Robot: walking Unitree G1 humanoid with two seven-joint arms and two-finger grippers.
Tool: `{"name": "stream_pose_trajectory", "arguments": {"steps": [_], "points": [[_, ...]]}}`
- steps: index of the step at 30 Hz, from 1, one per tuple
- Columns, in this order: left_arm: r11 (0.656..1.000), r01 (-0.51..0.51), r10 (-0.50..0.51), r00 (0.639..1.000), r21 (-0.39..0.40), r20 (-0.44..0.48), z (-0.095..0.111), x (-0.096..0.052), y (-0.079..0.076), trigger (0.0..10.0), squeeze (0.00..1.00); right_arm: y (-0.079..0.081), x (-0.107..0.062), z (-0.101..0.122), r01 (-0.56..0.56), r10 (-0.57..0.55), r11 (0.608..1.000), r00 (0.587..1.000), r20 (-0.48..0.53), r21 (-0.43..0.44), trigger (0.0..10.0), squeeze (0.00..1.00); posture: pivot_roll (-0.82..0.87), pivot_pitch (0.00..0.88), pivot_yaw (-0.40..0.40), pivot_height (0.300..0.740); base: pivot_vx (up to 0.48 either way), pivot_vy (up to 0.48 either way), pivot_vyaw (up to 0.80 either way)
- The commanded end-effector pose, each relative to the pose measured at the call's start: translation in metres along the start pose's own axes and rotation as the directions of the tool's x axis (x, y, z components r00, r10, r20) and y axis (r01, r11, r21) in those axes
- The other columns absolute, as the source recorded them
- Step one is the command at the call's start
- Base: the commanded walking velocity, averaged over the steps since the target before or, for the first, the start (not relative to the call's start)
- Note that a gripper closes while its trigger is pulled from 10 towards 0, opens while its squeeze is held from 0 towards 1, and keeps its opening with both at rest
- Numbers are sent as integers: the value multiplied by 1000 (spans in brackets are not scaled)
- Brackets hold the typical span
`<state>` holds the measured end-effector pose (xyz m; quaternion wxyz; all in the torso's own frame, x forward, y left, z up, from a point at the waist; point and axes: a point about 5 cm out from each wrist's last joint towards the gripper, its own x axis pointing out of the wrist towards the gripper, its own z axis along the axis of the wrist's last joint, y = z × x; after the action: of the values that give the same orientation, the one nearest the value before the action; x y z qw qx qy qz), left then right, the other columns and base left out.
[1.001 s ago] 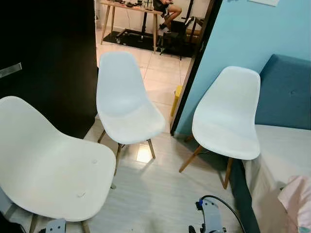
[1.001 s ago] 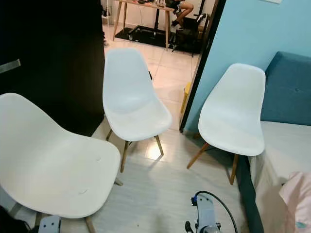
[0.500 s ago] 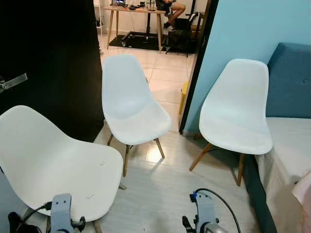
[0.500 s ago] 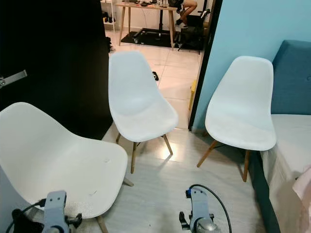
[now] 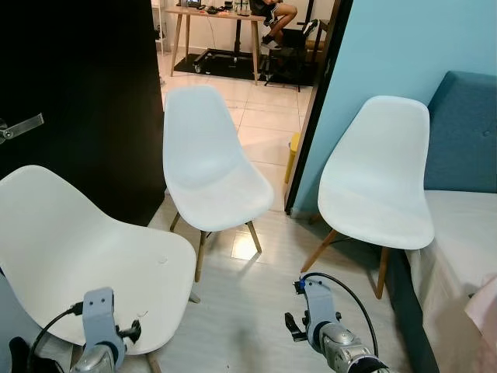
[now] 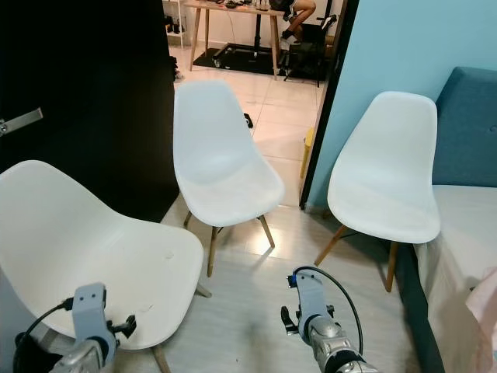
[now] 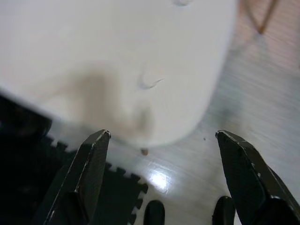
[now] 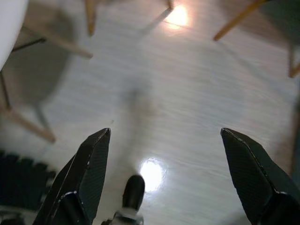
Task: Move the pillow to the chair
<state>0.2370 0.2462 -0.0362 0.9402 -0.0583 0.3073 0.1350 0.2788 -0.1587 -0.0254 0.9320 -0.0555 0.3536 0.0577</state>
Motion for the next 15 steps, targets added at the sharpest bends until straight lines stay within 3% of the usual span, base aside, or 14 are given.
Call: {"name": "stream_pose_trajectory", "arguments": {"steps": [1,6,7,11,15], "points": [[1000,21,-21,999,-2,28,7,2,-5,10000,0,-9,-1,0,41,-41,999,999,-7,-26,10000,0,39,0,-90,740,0,0,-788],[1000,-4,2,998,31,59,4,-2,7,10000,0,-17,0,11,84,-84,996,996,29,9,10000,0,36,0,-94,740,0,0,-788],[1000,-12,10,998,26,67,3,-4,16,10000,0,-20,0,16,94,-95,995,995,42,31,10000,0,46,0,-103,740,0,0,-788],[999,-37,39,995,-29,89,2,-10,44,10000,0,-25,0,31,104,-109,993,990,84,54,10000,0,50,0,-115,740,0,0,-786],[997,-16,25,994,-76,109,3,-13,49,10000,0,-26,1,43,102,-106,994,986,128,38,10000,0,51,0,-121,740,0,0,-778]]}}
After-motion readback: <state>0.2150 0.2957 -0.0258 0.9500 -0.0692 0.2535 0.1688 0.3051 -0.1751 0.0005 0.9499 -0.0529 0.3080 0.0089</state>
